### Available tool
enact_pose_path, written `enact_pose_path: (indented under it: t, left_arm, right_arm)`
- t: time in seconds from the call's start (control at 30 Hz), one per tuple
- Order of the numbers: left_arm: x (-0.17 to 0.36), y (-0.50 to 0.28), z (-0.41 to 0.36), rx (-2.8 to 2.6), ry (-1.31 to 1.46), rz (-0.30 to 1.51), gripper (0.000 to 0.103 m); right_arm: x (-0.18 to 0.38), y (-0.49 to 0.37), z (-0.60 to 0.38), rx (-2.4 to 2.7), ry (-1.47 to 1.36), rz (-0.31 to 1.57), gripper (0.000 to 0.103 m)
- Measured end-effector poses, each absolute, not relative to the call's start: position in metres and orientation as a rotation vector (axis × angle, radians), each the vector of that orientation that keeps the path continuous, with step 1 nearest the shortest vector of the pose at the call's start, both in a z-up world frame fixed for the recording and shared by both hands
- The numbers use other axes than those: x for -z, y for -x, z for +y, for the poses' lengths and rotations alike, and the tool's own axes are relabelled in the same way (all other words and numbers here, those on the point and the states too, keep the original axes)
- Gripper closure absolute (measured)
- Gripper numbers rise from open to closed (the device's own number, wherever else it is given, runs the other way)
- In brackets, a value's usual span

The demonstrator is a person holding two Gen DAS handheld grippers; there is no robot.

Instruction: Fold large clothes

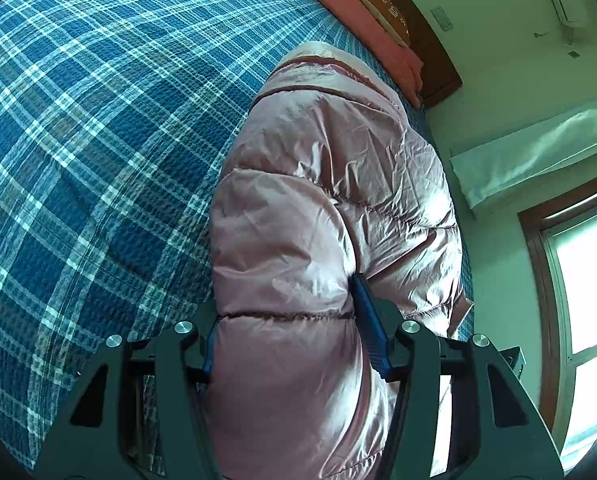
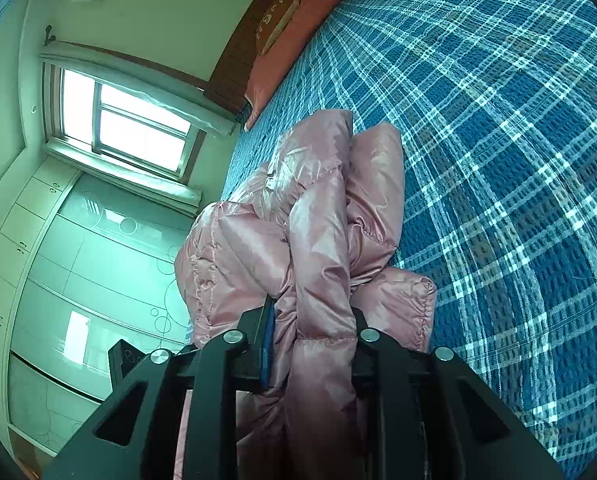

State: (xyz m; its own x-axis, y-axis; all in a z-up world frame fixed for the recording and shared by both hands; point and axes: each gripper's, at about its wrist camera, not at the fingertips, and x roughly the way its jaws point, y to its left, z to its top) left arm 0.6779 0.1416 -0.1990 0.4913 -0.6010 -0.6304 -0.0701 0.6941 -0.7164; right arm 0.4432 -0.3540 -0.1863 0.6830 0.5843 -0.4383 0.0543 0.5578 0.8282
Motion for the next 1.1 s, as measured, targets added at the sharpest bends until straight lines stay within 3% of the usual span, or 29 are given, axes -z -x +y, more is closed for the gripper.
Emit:
enact_pose_path:
  t: [0.1,0.17,0.4,0.47,0.5,0.57,0.6,0.67,0.9,1.0,1.1]
  left_arm:
    - [0.188,-0.664,0.155,0.362,0.753,1.004,0.04]
    - [0.182,-0.646,0.167,0.364,0.767,0.977,0.033]
    - [0.202,-0.584,0.172,0.38,0.825,0.999,0.016]
    - [0.211,-0.58,0.168,0.395,0.849,1.018,0.019]
    - [0.21,-0.579,0.168,0.409,0.856,1.004,0.037]
    - [0.203,-0.579,0.169,0.428,0.875,1.001,0.048]
    - [0.198,-0.577,0.17,0.431,0.87,0.99,0.056]
    - [0.19,-0.57,0.17,0.431,0.83,0.978,0.06]
    - [0.208,-0.566,0.172,0.406,0.794,0.972,0.063]
    - [0.203,-0.567,0.169,0.401,0.765,0.963,0.056]
    - [0.2,-0.56,0.173,0.375,0.795,0.951,0.051]
  right_arm:
    - [0.174,-0.436,-0.352,-0.329,-0.886,0.8,0.061]
    - [0.163,-0.417,-0.35,-0.327,-0.873,0.792,0.036]
    - [0.165,-0.346,-0.331,-0.286,-0.775,0.807,0.025]
    - [0.18,-0.339,-0.329,-0.292,-0.834,0.826,0.025]
    - [0.189,-0.338,-0.329,-0.307,-0.891,0.842,0.028]
    - [0.193,-0.334,-0.33,-0.325,-0.956,0.85,0.063]
    - [0.192,-0.329,-0.331,-0.344,-0.984,0.843,0.067]
    - [0.184,-0.317,-0.332,-0.357,-0.964,0.827,0.075]
    - [0.214,-0.296,-0.337,-0.382,-1.006,0.83,0.075]
    - [0.214,-0.292,-0.34,-0.392,-1.016,0.825,0.07]
    - [0.21,-0.283,-0.345,-0.373,-1.009,0.82,0.059]
